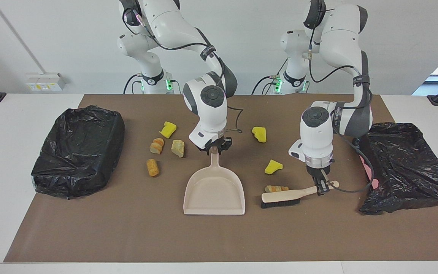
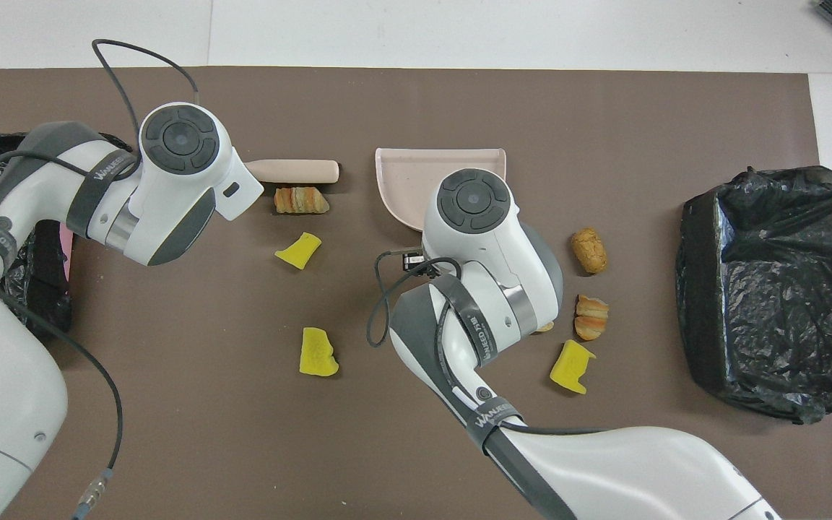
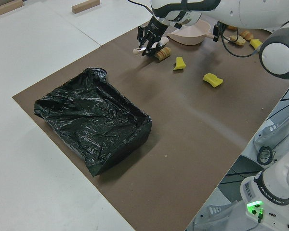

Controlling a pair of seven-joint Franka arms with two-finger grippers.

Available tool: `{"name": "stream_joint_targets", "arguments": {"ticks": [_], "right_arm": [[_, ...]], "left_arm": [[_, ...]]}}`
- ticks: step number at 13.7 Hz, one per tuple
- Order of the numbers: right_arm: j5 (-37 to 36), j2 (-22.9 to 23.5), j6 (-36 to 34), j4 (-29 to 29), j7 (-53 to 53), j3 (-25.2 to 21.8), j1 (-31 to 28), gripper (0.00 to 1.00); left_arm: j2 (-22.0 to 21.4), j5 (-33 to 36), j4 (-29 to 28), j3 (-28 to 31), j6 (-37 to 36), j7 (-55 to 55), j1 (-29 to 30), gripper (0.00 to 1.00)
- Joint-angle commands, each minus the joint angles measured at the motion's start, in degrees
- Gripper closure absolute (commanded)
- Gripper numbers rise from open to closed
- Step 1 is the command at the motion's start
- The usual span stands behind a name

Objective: Sweep and dump trash in bin

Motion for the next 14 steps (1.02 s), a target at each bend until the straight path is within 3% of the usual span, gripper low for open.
{"name": "stream_joint_targets", "arguments": {"ticks": [1,2,5,7,10,14], "right_arm": [[1.48,-1.58,1.18,-2.06,0.88,0.16,0.04,0.94],[1.13,-1.58,0.91,-1.97,1.23,0.16,0.38,1.00],[0.16,-2.02,0.56,-1.88,-3.73,0.25,0.48,1.00],[2.00,-4.12,-1.54,-2.58,-20.31,0.16,-1.27,1.00],[1.92,-10.44,-2.87,-6.44,-35.61,0.07,-3.92,1.00],[0.26,-18.88,-2.52,-14.69,-55.57,-0.01,-6.46,1.00]], "left_arm": [[-3.25,0.37,-5.13,0.38,0.02,0.32,-0.38,1.00],[-4.83,0.28,-7.31,0.29,-0.06,0.32,0.15,1.00],[-12.73,0.02,-18.72,0.20,0.46,0.06,0.15,1.00],[-15.82,-0.16,-23.23,0.03,0.64,-1.42,-0.38,1.00],[-19.95,-5.85,-26.75,-0.15,-0.76,-7.21,-2.12,1.00],[-23.82,-7.62,-30.88,-0.15,-7.88,-17.58,-5.64,1.00]]}}
